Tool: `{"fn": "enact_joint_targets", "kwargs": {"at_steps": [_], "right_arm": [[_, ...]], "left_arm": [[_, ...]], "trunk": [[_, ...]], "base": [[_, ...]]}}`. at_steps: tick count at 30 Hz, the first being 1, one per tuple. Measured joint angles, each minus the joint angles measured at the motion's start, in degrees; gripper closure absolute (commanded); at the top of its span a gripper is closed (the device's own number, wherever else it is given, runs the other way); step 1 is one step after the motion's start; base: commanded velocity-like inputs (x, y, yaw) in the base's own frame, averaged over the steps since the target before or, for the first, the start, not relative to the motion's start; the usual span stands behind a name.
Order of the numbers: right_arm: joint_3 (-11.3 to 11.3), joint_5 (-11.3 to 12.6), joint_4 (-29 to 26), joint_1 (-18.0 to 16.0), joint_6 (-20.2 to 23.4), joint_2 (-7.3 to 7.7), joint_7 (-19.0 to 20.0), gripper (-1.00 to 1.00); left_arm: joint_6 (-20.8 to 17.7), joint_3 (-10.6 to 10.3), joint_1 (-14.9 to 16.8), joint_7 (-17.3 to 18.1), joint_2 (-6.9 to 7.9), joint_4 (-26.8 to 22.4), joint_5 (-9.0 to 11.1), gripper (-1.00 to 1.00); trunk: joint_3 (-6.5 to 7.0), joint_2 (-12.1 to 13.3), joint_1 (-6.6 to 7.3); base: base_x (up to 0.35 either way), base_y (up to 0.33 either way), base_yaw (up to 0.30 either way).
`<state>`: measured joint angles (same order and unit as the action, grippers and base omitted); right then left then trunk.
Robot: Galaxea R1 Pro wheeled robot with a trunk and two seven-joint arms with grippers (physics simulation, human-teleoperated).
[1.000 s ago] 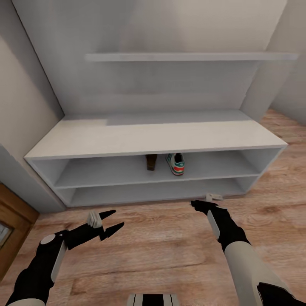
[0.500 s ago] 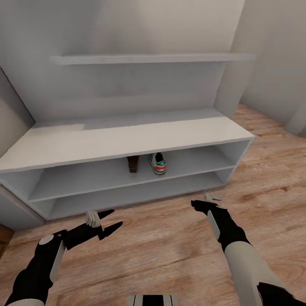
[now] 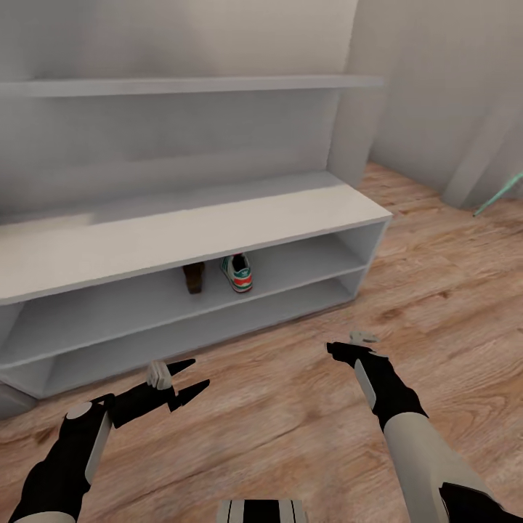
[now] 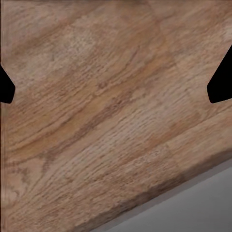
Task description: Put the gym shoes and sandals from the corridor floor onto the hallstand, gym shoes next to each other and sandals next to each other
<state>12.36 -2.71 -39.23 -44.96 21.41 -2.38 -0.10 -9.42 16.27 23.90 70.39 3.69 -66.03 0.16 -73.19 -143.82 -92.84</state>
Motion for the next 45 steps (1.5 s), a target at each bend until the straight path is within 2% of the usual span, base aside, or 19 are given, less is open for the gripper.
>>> {"fn": "enact_joint_targets", "kwargs": {"at_steps": [13,39,45], "right_arm": [[0.1,0.1,-0.1,0.0,0.0,0.0,0.0,-1.0],[0.3,0.1,-0.1,0.0,0.0,0.08,0.0,-1.0],[0.3,0.1,-0.1,0.0,0.0,0.08,0.0,-1.0]], "left_arm": [[0.0,0.1,0.0,0.0,0.0,0.1,0.1,-1.0],[0.0,0.1,0.0,0.0,0.0,0.1,0.1,-1.0],[0.0,0.1,0.0,0.0,0.0,0.1,0.1,-1.0]], "trunk": [[0.31,0.0,0.0],[2.02,0.0,0.0],[3.76,0.1,0.16]], "base": [[0.0,0.0,-0.149],[0.0,0.0,-0.226],[0.0,0.0,-0.227]]}}
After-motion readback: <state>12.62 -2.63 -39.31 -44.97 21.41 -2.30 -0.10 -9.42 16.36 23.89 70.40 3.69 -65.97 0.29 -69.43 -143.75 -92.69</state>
